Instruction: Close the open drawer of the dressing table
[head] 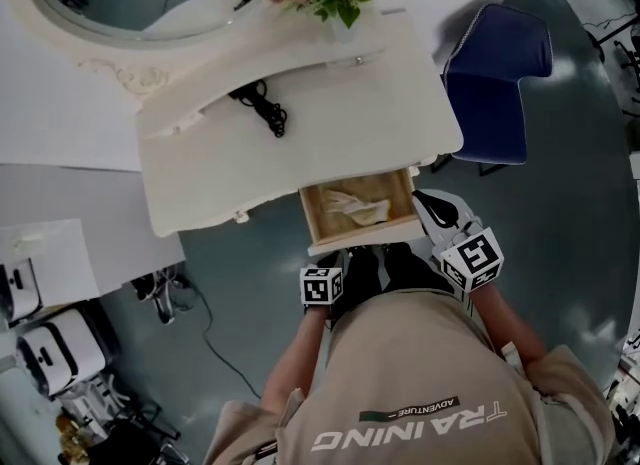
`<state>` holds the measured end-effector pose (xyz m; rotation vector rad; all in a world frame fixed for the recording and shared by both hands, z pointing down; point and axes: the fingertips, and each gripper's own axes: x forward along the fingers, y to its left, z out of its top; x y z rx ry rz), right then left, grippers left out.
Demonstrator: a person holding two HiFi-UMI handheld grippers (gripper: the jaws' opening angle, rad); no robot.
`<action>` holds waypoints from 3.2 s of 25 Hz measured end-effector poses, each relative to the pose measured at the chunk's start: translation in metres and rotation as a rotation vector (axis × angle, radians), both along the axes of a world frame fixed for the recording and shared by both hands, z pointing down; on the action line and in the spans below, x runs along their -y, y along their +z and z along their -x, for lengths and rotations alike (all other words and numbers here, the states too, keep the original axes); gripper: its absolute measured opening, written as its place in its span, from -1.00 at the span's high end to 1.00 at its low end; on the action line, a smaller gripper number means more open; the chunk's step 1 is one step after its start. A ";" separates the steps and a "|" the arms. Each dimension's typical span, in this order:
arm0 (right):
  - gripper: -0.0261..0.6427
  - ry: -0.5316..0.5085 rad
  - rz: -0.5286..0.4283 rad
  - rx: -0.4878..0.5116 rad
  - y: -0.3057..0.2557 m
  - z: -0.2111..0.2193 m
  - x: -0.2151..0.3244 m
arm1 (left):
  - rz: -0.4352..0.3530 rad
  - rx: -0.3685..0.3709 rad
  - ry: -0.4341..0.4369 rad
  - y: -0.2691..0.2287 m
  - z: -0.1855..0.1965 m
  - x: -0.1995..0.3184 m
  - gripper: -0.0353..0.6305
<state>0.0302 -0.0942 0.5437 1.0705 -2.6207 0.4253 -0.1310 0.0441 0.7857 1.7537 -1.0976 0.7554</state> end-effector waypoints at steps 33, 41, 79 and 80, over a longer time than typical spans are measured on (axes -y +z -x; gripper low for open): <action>0.91 0.109 -0.036 -0.010 -0.013 0.005 0.034 | 0.022 -0.063 -0.061 0.011 0.018 0.084 0.84; 0.91 0.149 -0.027 -0.020 -0.015 0.004 0.055 | 0.012 -0.066 -0.033 0.010 0.022 0.117 0.84; 0.91 0.171 0.042 -0.015 -0.005 -0.012 0.079 | -0.063 -0.060 -0.168 0.009 0.045 0.184 0.84; 0.91 0.167 0.043 -0.009 -0.004 -0.012 0.079 | -0.064 -0.054 -0.167 0.008 0.045 0.179 0.84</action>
